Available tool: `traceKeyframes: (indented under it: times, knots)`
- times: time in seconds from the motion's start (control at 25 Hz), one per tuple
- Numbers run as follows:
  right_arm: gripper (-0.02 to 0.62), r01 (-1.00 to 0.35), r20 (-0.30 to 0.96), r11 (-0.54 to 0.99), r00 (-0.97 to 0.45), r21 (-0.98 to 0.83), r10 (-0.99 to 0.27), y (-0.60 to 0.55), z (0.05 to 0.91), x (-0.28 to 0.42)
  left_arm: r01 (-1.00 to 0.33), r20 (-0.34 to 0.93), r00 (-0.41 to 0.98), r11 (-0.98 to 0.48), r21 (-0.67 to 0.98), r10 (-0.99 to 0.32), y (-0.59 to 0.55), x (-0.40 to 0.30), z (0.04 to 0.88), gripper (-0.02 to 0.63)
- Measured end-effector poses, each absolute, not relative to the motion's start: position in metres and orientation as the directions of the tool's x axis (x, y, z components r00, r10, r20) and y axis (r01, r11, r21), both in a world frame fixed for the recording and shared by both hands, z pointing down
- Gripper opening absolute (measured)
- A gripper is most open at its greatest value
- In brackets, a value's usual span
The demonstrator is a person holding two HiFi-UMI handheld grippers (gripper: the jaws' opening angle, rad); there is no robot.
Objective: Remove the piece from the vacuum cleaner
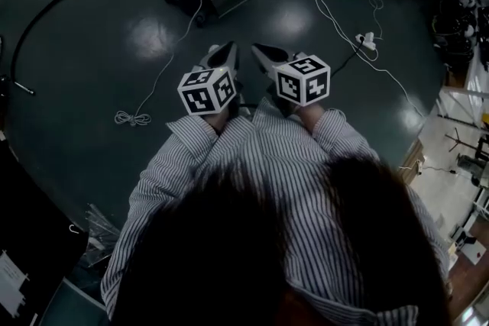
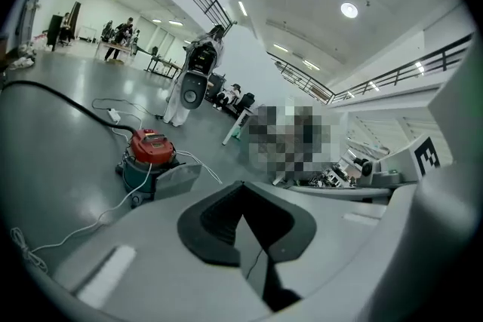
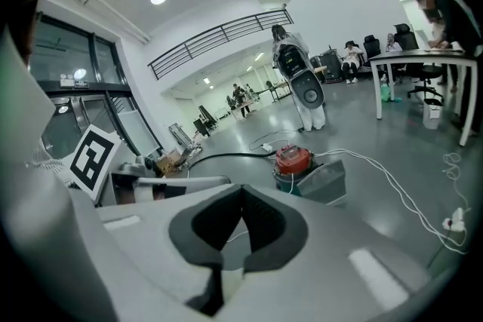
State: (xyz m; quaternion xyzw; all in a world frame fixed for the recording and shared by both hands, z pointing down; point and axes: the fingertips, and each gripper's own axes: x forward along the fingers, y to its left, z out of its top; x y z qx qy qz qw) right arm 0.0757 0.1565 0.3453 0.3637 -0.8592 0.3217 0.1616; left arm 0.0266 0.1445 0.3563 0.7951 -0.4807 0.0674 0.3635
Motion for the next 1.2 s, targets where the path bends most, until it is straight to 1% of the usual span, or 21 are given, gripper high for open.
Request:
traceKeyframes:
  times: [0.16,0.36,0.6,0.76,1.0,1.2]
  knots:
    - [0.002,-0.746,0.521,0.496,-0.666,-0.444,-0.535,0.109,0.352,0.067,-0.805,0.464,0.542,-0.274,0.527,-0.701,0.099,0.015,0.36,0.006]
    - [0.002,-0.762,0.529,0.475,-0.647,-0.439,-0.549,0.033,0.354,0.039,-0.791,0.465,0.563,-0.283,0.542,-0.683,0.024,-0.012,0.358,0.006]
    - [0.002,-0.8,0.521,0.438,-0.599,-0.41,-0.608,-0.054,0.347,0.014,-0.796,0.461,0.583,-0.354,0.491,-0.669,-0.058,-0.039,0.348,0.006]
    - [0.002,-0.814,0.536,0.403,-0.58,-0.419,-0.613,-0.079,0.353,0.009,-0.791,0.474,0.592,-0.357,0.497,-0.651,-0.08,-0.045,0.357,0.006]
    - [0.002,-0.813,0.581,0.385,-0.581,-0.436,-0.569,-0.087,0.379,0.006,-0.757,0.502,0.629,-0.321,0.569,-0.594,-0.086,-0.033,0.385,0.006]
    - [0.002,-0.809,0.604,0.367,-0.587,-0.459,-0.54,-0.1,0.398,0.012,-0.767,0.528,0.617,-0.293,0.571,-0.584,-0.1,-0.028,0.402,0.006]
